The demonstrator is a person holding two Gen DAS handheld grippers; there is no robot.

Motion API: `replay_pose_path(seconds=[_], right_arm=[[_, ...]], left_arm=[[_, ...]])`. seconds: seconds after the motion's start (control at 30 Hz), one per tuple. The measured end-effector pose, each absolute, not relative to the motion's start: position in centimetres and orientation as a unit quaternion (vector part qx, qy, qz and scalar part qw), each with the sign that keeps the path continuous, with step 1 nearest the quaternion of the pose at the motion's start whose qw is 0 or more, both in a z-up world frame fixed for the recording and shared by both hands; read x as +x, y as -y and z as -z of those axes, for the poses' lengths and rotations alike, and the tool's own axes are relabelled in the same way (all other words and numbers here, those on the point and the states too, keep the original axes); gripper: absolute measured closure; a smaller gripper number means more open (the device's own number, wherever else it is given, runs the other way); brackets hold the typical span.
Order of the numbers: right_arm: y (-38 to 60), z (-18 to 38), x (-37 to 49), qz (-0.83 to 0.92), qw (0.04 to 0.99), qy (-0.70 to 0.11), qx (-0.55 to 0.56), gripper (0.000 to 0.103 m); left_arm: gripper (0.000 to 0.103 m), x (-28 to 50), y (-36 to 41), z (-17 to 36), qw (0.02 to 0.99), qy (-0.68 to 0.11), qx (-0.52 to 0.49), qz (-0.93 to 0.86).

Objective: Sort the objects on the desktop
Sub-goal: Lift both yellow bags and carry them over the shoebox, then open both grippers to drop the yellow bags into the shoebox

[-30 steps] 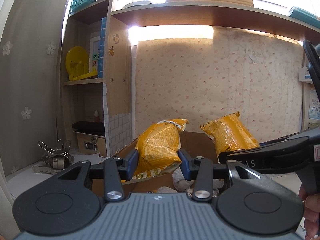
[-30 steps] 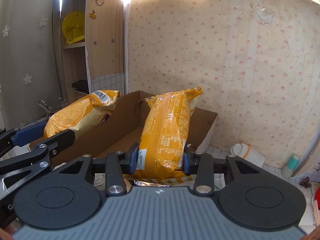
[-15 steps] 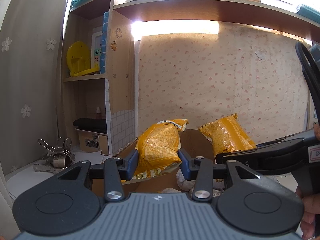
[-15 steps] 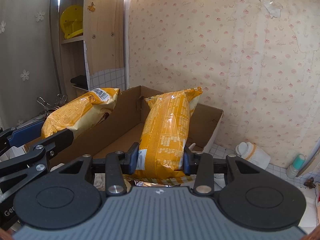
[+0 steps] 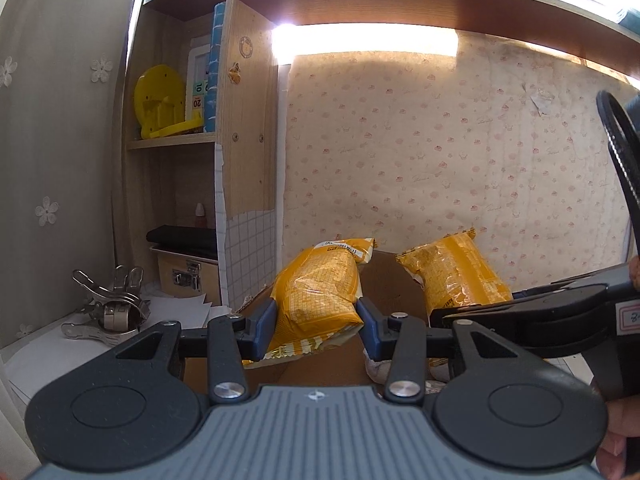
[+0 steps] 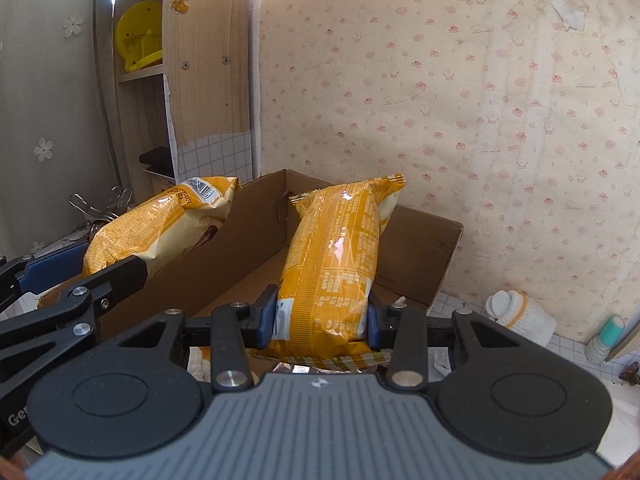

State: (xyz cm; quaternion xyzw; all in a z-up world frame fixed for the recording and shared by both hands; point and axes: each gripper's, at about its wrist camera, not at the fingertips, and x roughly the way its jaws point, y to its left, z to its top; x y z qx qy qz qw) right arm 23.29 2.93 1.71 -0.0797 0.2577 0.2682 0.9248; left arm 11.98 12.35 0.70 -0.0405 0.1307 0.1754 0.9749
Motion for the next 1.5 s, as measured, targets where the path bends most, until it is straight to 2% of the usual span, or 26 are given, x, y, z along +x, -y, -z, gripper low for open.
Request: replay_pose_path(seconds=[0.87,1.0,1.1,1.33,1.5], right_arm=[[-4.5,-0.8,25.2,-0.265,0.923,-0.269,-0.079,0.060],[-4.2,-0.8,25.2,-0.263,0.925,-0.264,-0.078,0.059],[-4.0,-1.0,25.0,-0.263,0.926,-0.259,-0.076,0.051],[-3.0,-2.0,24.2,-0.266,0.930,-0.244,-0.072,0.051],[-1.8,-2.8,23.3,-0.265,0.934,-0.231,-0.070,0.051]], left_arm=[[0.056,13.0,-13.1,-0.2,0.972,-0.147,-0.050,-0.179],[0.056,12.9,-13.1,-0.3,0.972,-0.146,-0.051,-0.179],[0.056,12.9,-13.1,-0.3,0.972,-0.146,-0.049,-0.179],[0.051,12.9,-12.9,-0.4,0.971,-0.148,-0.050,-0.182],[0.052,12.7,-12.3,-0.8,0.972,-0.142,-0.047,-0.179]])
